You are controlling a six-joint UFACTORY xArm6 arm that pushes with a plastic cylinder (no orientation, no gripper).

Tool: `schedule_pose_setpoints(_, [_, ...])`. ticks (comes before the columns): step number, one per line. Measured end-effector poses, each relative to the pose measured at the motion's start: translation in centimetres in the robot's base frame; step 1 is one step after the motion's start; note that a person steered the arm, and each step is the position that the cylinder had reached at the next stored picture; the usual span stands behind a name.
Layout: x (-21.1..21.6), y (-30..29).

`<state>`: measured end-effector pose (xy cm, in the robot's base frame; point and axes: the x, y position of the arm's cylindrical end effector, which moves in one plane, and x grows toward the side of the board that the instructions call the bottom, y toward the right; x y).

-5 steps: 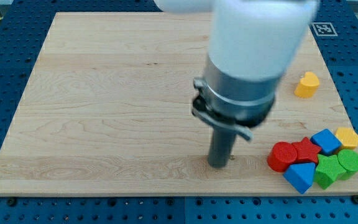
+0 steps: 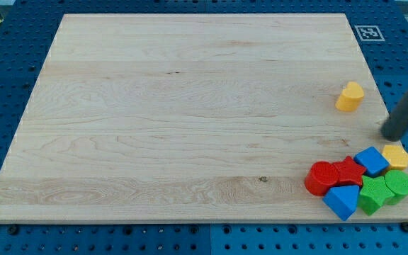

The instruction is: Move the green circle right to the blue cube

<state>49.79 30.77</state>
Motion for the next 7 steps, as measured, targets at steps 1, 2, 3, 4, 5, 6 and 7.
schedule_pose_setpoints(1, [1.1, 3.8])
schedule_pose_setpoints(2, [1.5, 3.8])
schedule_pose_setpoints(3, [6.4, 3.7])
schedule_pose_setpoints(4, [11.8, 3.2])
schedule_pose_setpoints(5, [12.0, 1.4])
schedule_pose_setpoints(6, [11.9, -2.6])
schedule_pose_setpoints(7, [11.0, -4.4])
